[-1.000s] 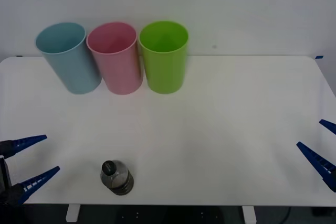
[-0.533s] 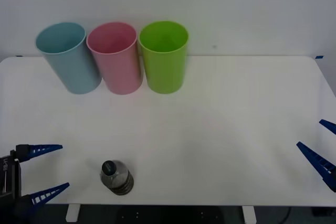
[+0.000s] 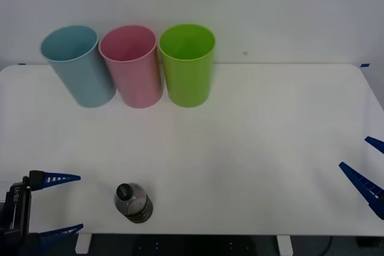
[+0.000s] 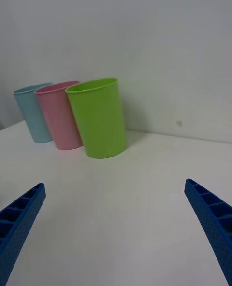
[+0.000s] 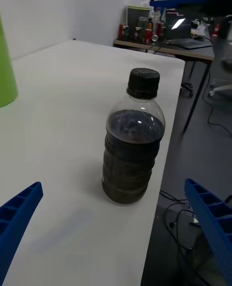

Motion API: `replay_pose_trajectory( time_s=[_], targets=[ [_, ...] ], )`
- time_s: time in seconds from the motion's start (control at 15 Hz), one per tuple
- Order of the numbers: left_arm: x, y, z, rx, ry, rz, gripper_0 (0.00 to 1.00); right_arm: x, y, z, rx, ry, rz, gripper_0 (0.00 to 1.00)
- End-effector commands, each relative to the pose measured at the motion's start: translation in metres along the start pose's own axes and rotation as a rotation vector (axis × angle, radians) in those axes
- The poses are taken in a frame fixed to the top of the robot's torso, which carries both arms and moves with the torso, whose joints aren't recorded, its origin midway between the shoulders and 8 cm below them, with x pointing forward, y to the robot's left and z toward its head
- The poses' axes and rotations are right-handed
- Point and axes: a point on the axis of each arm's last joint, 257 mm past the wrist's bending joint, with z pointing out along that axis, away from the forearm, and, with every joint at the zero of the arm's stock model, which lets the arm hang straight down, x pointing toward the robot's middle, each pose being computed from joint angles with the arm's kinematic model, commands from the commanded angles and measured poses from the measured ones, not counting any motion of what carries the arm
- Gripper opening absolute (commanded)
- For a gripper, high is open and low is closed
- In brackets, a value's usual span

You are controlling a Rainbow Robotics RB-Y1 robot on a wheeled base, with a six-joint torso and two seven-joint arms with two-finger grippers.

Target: Grasp the object on the table and drop it into the matching bin: aluminum can to the light blue bin, PET bottle to the pink bin.

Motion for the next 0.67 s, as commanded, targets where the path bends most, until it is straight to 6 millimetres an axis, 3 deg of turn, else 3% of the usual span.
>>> replay_pose_trajectory(
  time_s=[0.07,0.67],
  targets=[
    [0.003,-0.005,0.008,0.006,-0.019,-0.001,1.00,0.000,0.000,0.000,0.000,0.000,0.000,1.00],
    [0.020,-0.018,0.058,-0.025,-0.065,0.004,1.00,0.000,0.000,0.000,0.000,0.000,0.000,1.00]
  ],
)
